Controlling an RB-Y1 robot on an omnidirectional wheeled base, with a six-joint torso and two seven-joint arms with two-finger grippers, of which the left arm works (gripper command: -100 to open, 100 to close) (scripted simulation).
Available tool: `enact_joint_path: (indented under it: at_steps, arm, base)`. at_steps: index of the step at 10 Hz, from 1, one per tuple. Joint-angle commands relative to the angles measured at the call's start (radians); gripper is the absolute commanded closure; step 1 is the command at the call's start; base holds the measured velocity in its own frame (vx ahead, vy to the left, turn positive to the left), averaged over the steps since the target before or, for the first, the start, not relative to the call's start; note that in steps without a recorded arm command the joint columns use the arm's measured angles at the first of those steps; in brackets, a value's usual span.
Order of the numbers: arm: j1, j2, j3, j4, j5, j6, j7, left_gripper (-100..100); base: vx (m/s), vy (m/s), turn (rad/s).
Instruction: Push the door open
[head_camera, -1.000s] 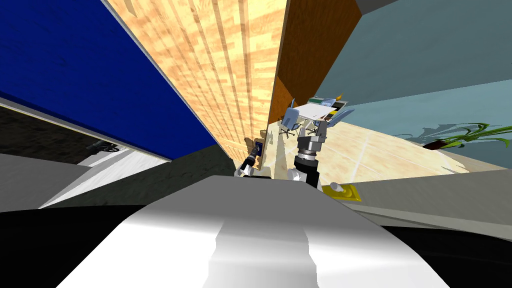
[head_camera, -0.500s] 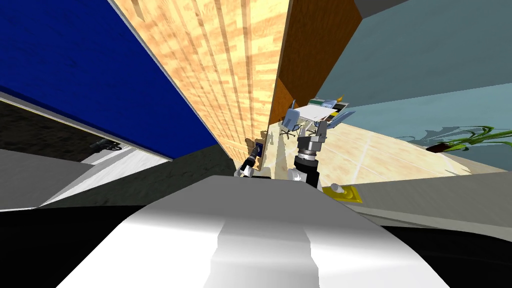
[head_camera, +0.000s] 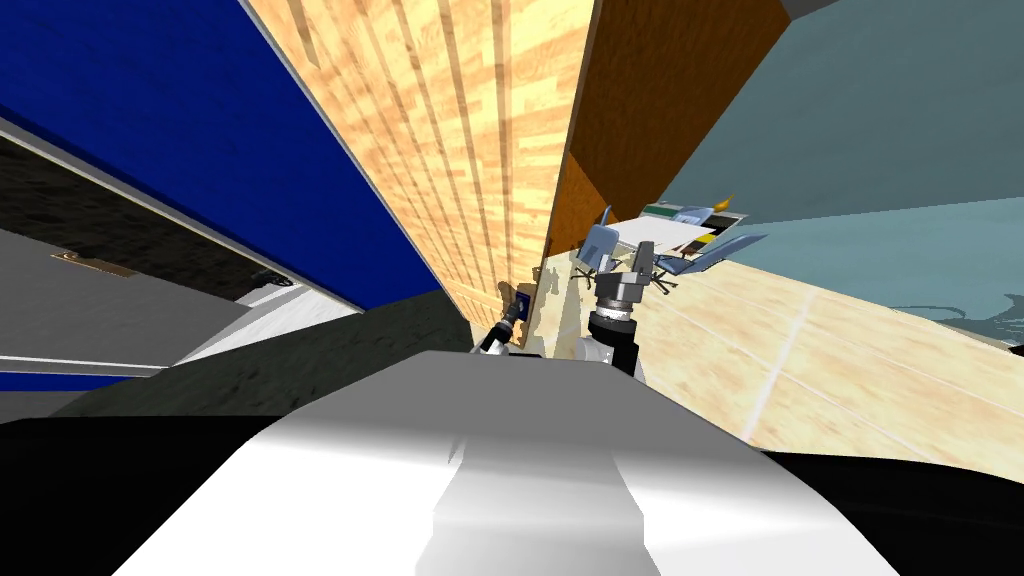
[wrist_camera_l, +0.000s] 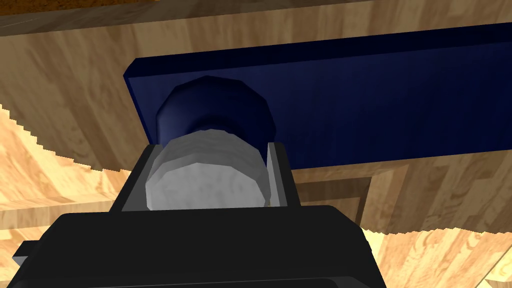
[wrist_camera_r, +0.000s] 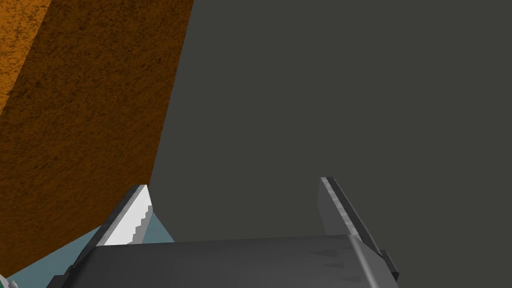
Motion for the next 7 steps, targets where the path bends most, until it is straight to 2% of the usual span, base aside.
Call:
enact_joint_path:
  at_steps: [1, 4, 7]
  arm:
    - [0.027, 0.014, -0.013, -0.021, 0.015, -0.001, -0.024, 100]
    - [0.074, 0.01, -0.069, -0.055, 0.038, -0.009, -0.064, 100]
    - [0.119, -0.01, -0.123, -0.087, 0.06, -0.017, -0.103, 100]
  base:
    - [0.192, -0.082, 0.308]
    - [0.178, -0.119, 0.241]
    - [0.179, -0.143, 0.252]
